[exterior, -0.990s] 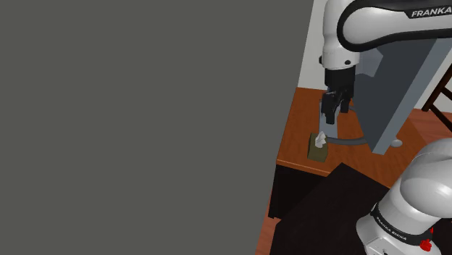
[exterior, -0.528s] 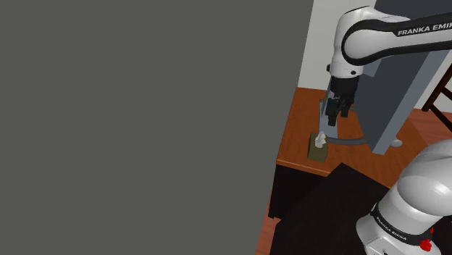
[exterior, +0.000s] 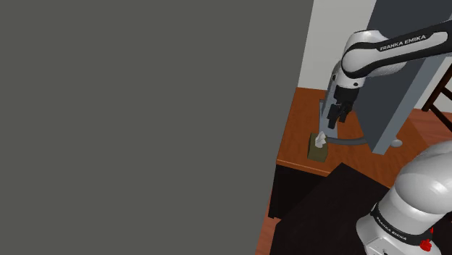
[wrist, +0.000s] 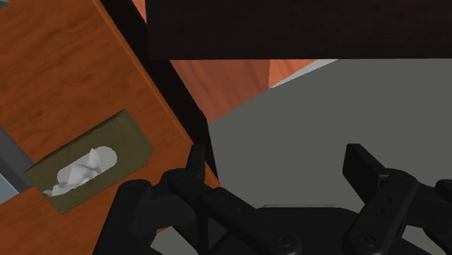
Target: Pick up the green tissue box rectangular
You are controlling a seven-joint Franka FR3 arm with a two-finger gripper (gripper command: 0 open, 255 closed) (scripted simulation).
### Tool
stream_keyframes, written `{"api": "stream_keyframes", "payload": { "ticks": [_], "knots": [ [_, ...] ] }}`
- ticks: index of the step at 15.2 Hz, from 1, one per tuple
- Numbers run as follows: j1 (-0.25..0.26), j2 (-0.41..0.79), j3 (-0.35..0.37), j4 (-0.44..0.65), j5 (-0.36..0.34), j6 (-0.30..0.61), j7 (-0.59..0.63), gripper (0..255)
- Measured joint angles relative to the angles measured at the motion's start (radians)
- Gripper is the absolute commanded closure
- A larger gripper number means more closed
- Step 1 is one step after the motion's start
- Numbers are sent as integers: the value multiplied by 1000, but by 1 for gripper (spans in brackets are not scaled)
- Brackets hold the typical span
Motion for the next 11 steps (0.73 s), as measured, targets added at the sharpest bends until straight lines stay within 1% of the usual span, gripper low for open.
{"api": "stream_keyframes", "payload": {
  "ticks": [1, 3, 6, 9, 11],
  "knots": [
    [-7, 21, -29, -4, -1, 32, -30, 0],
    [-4, 89, -83, 7, 15, 99, -87, 0],
    [8, 206, -171, 34, 62, 199, -193, 0],
    [38, 337, -253, 75, 155, 284, -317, 0],
    [54, 430, -306, 110, 242, 324, -425, 0]
  ]
}}
